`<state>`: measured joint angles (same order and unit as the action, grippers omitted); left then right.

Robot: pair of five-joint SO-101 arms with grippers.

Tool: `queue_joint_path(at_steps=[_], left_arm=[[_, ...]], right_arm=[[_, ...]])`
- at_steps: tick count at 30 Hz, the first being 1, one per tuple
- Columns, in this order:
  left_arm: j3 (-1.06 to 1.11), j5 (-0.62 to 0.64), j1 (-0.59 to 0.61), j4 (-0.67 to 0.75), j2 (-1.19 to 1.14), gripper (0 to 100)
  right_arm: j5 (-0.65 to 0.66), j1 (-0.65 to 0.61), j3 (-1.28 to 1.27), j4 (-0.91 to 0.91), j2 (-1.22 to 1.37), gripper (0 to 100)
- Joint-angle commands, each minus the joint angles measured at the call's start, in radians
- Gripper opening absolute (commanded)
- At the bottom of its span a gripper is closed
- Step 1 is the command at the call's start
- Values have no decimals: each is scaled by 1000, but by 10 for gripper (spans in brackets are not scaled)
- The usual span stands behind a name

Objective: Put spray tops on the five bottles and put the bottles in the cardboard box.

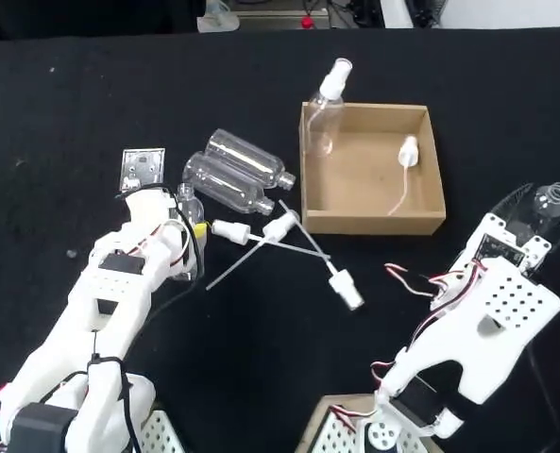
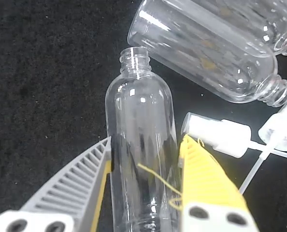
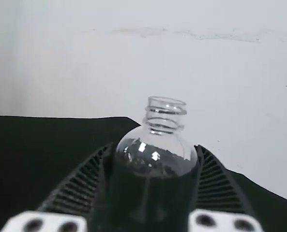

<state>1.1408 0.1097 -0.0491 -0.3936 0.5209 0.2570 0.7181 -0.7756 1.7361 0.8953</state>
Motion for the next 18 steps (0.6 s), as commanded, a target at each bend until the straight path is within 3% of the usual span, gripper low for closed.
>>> queue_joint_path(at_steps=[1, 4, 12, 18], left_arm=[[-5, -6, 16, 14, 14, 216], [-5, -6, 16, 14, 14, 216], [-5, -6, 16, 14, 12, 216], [-7, -6, 16, 14, 12, 216]], right_arm=[[0, -5, -31, 8, 4, 272], [0, -8, -47, 8, 4, 347], [-58, -11, -96, 9, -38, 350], [-109, -28, -341, 5, -300, 350]])
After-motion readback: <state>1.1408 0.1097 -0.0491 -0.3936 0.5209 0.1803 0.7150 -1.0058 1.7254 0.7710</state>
